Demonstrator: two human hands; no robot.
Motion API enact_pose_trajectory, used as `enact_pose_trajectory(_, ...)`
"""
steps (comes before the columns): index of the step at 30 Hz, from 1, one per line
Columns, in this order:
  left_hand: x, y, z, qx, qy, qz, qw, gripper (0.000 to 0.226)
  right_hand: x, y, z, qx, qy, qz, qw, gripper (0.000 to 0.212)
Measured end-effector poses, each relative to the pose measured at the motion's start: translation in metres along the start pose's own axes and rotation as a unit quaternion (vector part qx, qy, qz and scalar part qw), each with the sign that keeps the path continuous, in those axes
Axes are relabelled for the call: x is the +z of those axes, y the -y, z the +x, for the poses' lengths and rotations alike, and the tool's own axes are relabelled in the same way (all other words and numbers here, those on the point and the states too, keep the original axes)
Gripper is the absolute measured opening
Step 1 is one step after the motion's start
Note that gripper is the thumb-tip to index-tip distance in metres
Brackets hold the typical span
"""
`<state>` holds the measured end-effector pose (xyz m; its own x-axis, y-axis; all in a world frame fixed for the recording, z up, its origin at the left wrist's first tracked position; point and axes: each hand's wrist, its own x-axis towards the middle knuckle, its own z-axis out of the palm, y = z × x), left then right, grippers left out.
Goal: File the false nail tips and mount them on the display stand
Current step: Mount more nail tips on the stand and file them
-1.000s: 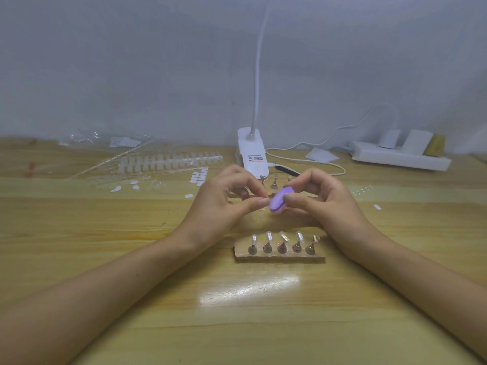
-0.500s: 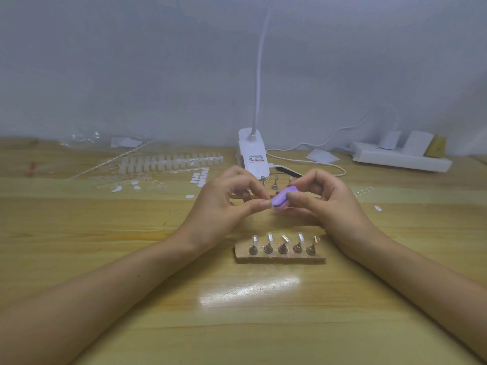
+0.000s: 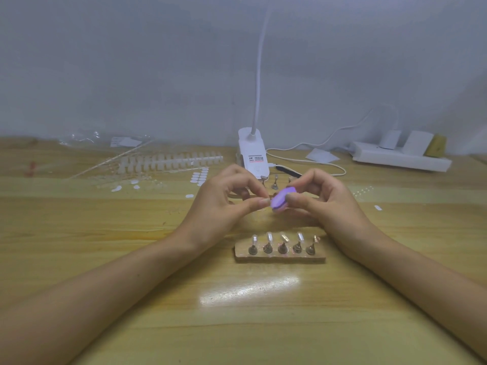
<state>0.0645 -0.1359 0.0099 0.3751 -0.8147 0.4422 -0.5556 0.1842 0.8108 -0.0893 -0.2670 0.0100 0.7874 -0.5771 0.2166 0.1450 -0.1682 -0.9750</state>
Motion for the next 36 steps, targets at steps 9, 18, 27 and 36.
enact_pose_trajectory(9,0.0000,-0.0007,0.0001,-0.002,-0.001,0.005,1.000,0.008,0.0005,-0.0004,-0.0001,0.010,0.037,-0.007,0.999,0.029)
enact_pose_trajectory(18,0.0001,-0.0003,0.0003,0.001,0.002,0.010,1.000,0.005,0.0001,-0.0031,0.0012,0.011,0.054,-0.012,0.998,0.022)
enact_pose_trajectory(27,0.0001,0.0005,0.0005,0.002,-0.003,0.010,1.000,0.009,-0.0021,-0.0037,0.0033,-0.005,-0.005,0.016,1.000,0.023)
enact_pose_trajectory(36,0.0005,-0.0004,0.0002,0.001,0.004,0.009,1.000,0.009,-0.0029,-0.0024,0.0022,0.005,0.026,0.008,1.000,0.026)
